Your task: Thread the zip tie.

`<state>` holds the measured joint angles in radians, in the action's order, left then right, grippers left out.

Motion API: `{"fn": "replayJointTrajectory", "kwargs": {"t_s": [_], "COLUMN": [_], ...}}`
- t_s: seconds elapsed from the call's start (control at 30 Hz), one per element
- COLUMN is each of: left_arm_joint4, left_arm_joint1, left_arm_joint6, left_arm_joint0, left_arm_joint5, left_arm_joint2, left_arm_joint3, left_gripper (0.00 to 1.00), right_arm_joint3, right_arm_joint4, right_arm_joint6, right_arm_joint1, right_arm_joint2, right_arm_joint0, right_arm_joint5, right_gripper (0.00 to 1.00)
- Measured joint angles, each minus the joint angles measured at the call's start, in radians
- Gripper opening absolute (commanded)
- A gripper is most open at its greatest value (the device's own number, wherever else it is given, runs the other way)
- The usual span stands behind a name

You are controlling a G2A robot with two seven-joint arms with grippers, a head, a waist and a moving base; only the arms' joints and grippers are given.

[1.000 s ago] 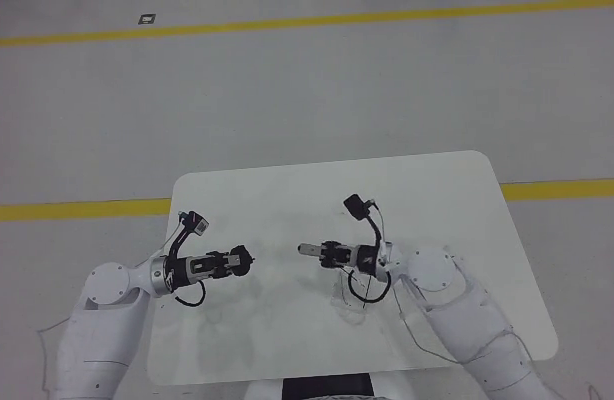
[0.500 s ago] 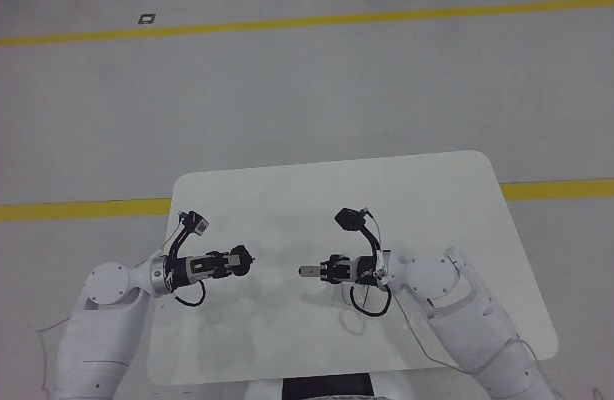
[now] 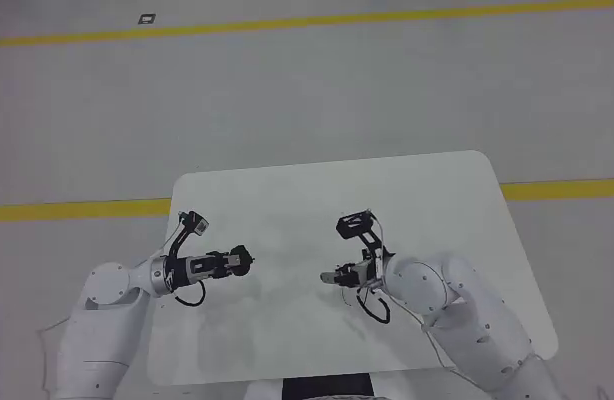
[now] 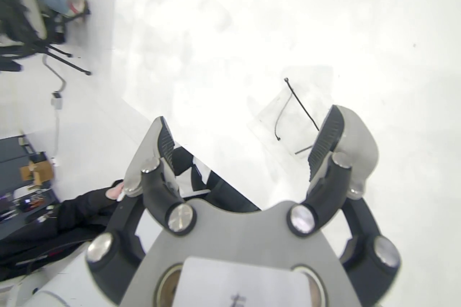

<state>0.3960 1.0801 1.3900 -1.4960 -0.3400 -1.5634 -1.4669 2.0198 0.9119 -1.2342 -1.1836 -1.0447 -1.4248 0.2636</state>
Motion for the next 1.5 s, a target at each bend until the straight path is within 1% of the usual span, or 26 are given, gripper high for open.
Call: {"fn": "replayJointTrajectory", "kwargs": {"t_s": [0.07, 0.17, 0.5, 0.57, 0.67, 1.03, 1.13, 1.4, 1.5], "left_arm_joint4": [0.000, 0.000, 0.000, 0.000, 0.000, 0.000, 0.000, 0.000, 0.000], "left_arm_joint1": [0.000, 0.000, 0.000, 0.000, 0.000, 0.000, 0.000, 0.000, 0.000], "left_arm_joint6": [0.000, 0.000, 0.000, 0.000, 0.000, 0.000, 0.000, 0.000, 0.000], "left_arm_joint0": [0.000, 0.000, 0.000, 0.000, 0.000, 0.000, 0.000, 0.000, 0.000], "left_arm_joint5": [0.000, 0.000, 0.000, 0.000, 0.000, 0.000, 0.000, 0.000, 0.000], "left_arm_joint2": [0.000, 0.000, 0.000, 0.000, 0.000, 0.000, 0.000, 0.000, 0.000], "left_arm_joint3": [0.000, 0.000, 0.000, 0.000, 0.000, 0.000, 0.000, 0.000, 0.000], "left_gripper": [0.00, 0.00, 0.00, 0.00, 0.00, 0.00, 0.00, 0.00, 0.00], "right_arm_joint3": [0.003, 0.000, -0.001, -0.016, -0.031, -0.083, -0.090, -0.091, -0.111], "right_arm_joint4": [0.029, 0.039, 0.040, 0.052, 0.054, 0.049, 0.049, 0.050, 0.063], "right_arm_joint6": [-0.034, -0.066, -0.065, -0.048, -0.038, -0.109, -0.125, -0.122, -0.101], "right_arm_joint1": [0.000, -0.001, -0.001, -0.001, -0.003, -0.013, -0.013, -0.013, -0.012], "right_arm_joint2": [0.022, 0.044, 0.045, 0.058, 0.076, 0.128, 0.136, 0.136, 0.149], "right_arm_joint0": [0.007, 0.019, 0.019, 0.013, 0.015, 0.060, 0.067, 0.065, 0.059], "right_arm_joint5": [0.008, -0.003, -0.005, -0.020, -0.025, 0.000, -0.012, -0.014, -0.038], "right_gripper": [1.00, 1.00, 1.00, 1.00, 1.00, 1.00, 1.00, 1.00, 1.00]}}
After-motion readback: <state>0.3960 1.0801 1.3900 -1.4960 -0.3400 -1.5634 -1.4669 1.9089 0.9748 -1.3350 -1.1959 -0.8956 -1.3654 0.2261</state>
